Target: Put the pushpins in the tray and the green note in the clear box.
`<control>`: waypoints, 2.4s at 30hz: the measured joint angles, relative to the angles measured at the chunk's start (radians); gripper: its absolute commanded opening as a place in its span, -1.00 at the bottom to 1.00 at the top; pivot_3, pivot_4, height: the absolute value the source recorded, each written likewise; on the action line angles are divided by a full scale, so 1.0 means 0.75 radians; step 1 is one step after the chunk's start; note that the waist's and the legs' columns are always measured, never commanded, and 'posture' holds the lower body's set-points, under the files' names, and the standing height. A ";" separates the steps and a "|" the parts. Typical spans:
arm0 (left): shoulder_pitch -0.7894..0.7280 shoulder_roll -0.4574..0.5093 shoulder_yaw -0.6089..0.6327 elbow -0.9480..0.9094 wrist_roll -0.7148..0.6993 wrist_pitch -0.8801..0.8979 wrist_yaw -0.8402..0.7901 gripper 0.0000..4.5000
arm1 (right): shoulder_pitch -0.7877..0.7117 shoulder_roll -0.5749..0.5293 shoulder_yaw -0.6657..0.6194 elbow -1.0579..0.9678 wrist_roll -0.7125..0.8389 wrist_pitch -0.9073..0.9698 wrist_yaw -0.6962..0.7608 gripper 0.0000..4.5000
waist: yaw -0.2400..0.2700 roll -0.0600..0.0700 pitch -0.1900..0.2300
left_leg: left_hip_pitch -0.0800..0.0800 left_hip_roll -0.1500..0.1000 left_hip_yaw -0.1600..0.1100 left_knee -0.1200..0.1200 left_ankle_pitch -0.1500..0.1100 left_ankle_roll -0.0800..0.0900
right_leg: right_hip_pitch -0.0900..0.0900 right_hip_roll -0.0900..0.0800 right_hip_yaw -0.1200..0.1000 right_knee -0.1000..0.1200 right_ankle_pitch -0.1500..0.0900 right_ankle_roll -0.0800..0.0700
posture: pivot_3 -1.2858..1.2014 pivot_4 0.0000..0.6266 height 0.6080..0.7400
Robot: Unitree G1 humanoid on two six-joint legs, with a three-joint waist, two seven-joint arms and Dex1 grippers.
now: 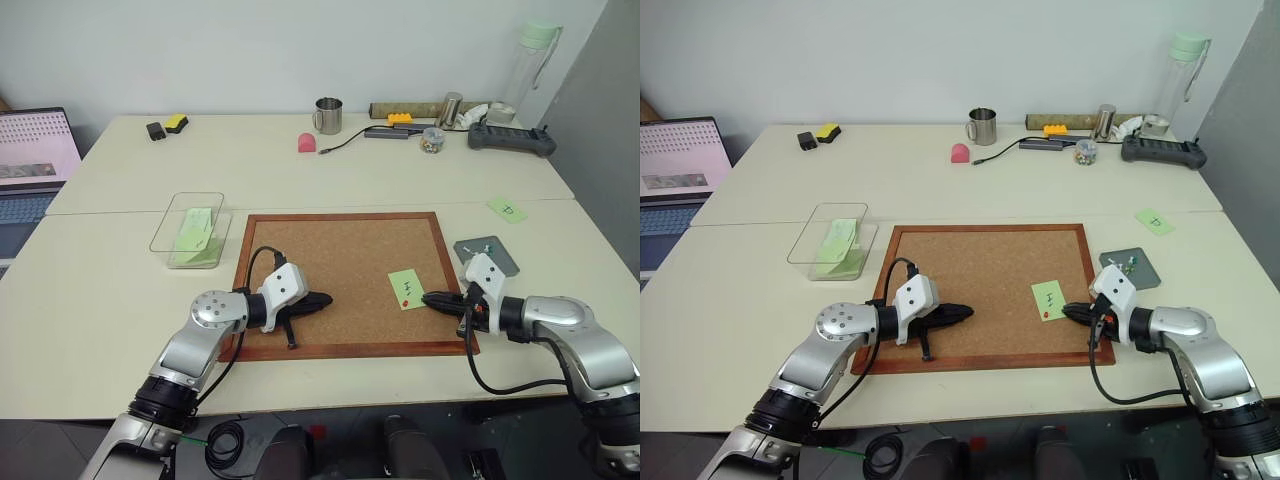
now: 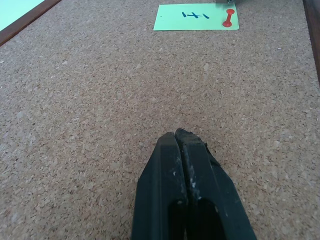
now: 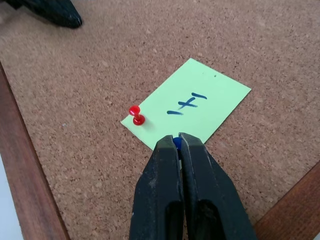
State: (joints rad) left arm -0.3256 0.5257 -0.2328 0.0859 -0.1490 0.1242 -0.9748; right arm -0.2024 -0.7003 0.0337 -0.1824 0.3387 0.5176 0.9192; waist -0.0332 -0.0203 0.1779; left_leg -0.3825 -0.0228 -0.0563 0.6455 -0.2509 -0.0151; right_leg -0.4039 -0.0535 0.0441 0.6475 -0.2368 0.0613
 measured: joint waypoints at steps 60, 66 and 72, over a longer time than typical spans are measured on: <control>-0.006 0.028 -0.020 0.005 0.016 -0.003 0.002 -1.00 | 0.051 -0.071 -0.068 -0.129 -0.010 -0.081 -0.111 0.97 | -0.003 0.003 -0.007 | 0.001 0.000 0.003 0.000 0.000 0.001 | 0.001 0.001 0.001 -0.001 0.000 0.001 | 0.03 -0.52 1.00; -0.008 0.028 -0.023 0.008 0.016 -0.004 0.001 -1.00 | 0.037 0.016 0.048 -0.127 -0.010 -0.081 -0.094 0.97 | -0.001 0.002 -0.008 | 0.001 0.000 0.001 0.000 0.000 0.000 | 0.001 0.001 0.000 -0.001 0.000 0.000 | 0.03 -0.52 1.00; -0.008 0.028 -0.023 0.007 0.016 -0.004 0.001 -1.00 | -0.009 0.081 0.097 0.001 -0.018 -0.088 -0.083 0.89 | -0.001 0.002 -0.008 | 0.001 0.000 0.000 0.000 0.000 0.000 | 0.001 0.001 0.000 0.000 0.000 0.000 | 0.03 -0.52 1.00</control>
State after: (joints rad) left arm -0.3317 0.5470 -0.2499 0.0911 -0.1372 0.1209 -0.9742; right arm -0.2091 -0.6396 0.1063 -0.1819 0.3250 0.4512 0.8566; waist -0.0339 -0.0186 0.1720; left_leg -0.3820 -0.0225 -0.0563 0.6453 -0.2511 -0.0148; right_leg -0.4035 -0.0528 0.0442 0.6472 -0.2369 0.0614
